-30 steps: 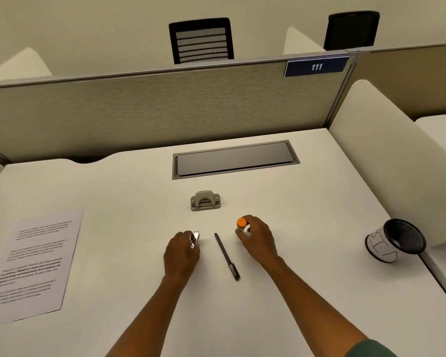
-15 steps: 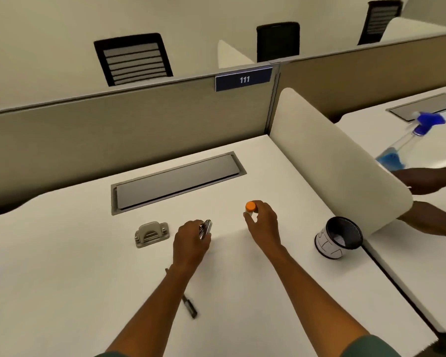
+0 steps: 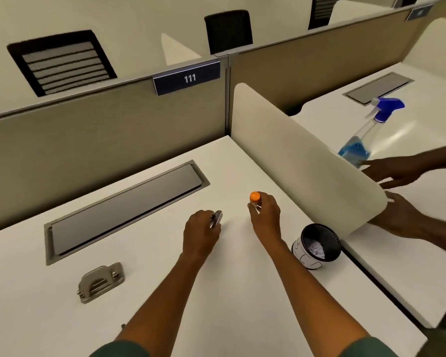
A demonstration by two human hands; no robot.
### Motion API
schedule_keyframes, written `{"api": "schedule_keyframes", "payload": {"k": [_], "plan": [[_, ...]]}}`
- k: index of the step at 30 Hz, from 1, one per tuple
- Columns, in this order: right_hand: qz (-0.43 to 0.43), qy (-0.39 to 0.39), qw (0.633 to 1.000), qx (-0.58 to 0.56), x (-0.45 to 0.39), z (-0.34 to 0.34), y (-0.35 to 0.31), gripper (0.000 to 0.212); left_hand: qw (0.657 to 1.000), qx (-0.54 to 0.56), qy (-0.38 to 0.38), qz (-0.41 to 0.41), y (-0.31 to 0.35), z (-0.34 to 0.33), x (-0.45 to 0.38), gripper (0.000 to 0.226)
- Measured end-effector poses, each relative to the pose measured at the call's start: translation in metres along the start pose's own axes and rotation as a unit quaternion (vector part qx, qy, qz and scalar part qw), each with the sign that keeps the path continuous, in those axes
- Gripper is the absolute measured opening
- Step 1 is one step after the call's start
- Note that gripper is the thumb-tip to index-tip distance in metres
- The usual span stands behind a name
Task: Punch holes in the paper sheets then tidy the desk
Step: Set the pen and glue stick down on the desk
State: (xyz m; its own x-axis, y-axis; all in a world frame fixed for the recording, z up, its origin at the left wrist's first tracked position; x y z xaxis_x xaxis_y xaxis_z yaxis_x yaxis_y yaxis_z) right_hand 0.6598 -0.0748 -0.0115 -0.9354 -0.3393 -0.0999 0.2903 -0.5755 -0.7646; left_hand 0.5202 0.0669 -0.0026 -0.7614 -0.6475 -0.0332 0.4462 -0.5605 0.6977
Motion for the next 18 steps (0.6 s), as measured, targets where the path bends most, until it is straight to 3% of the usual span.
{"api": "schedule_keyframes", "payload": {"k": [18], "plan": [[-0.044,0.019,0.998,0.038,-0.039,-0.025,0.049,0.021,0.997,-0.050,-0.039,-0.039,-0.001,-0.073,-0.062,0.014]]}}
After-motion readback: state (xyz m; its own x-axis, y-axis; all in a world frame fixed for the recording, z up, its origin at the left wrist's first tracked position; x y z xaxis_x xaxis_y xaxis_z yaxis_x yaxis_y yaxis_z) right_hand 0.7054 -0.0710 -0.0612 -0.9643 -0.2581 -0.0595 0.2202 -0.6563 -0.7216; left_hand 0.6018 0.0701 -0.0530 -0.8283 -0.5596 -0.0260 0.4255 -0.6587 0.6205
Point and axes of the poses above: each hand's wrist, its own x-axis away from the middle knuckle, its own z-axis out of the back of the hand, y = z × x, the point moved 7 cm from there along -x, towards the middle knuckle, and after that the axes turned 7 degrees about x, right-handed, at the moved point
